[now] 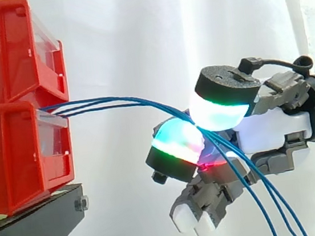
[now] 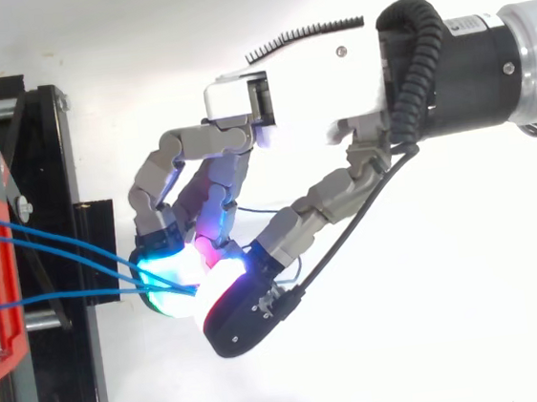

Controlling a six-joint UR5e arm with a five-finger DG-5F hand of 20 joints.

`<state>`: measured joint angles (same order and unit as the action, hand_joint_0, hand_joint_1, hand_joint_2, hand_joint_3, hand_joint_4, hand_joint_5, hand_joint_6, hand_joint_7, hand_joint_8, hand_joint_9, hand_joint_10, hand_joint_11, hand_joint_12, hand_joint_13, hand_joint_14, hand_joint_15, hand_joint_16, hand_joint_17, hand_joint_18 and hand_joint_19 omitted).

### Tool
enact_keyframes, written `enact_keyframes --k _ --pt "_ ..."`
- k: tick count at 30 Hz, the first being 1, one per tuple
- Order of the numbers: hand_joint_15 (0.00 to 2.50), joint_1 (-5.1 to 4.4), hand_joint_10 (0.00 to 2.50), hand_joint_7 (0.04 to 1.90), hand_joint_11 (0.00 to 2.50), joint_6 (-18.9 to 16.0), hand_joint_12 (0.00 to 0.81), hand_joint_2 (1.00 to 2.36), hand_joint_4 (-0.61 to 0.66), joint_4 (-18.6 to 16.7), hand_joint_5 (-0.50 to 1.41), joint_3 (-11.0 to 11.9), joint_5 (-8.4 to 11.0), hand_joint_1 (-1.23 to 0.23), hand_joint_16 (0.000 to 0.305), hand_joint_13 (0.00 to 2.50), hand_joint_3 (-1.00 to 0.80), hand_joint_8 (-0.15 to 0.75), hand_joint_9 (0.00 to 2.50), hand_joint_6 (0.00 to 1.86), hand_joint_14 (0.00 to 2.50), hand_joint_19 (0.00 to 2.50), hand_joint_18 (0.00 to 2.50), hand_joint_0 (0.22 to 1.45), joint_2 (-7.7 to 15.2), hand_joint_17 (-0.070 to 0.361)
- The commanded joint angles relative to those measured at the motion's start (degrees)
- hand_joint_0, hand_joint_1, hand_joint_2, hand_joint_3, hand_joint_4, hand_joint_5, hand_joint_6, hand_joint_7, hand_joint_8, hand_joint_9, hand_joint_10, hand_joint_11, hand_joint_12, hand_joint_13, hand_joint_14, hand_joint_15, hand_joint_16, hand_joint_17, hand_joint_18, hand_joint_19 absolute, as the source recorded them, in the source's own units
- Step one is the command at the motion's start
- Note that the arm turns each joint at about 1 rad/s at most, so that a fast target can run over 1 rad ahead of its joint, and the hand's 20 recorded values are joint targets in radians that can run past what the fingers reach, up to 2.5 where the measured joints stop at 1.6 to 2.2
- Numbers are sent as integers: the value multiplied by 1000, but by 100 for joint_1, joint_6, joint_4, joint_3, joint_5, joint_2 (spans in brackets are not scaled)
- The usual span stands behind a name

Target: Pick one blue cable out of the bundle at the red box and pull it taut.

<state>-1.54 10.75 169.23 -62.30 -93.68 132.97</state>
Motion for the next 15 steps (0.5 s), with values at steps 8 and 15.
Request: enact_keyframes --k 8,15 --pt "332 -4 0 805 1138 -38 409 1000 53 180 -134 69 78 -965 53 752 -500 408 1043 900 10 282 646 737 -8 119" --pt "340 -22 0 805 1143 -64 414 1000 129 180 -127 69 78 -860 55 752 -500 427 1042 887 10 305 645 549 1 123"
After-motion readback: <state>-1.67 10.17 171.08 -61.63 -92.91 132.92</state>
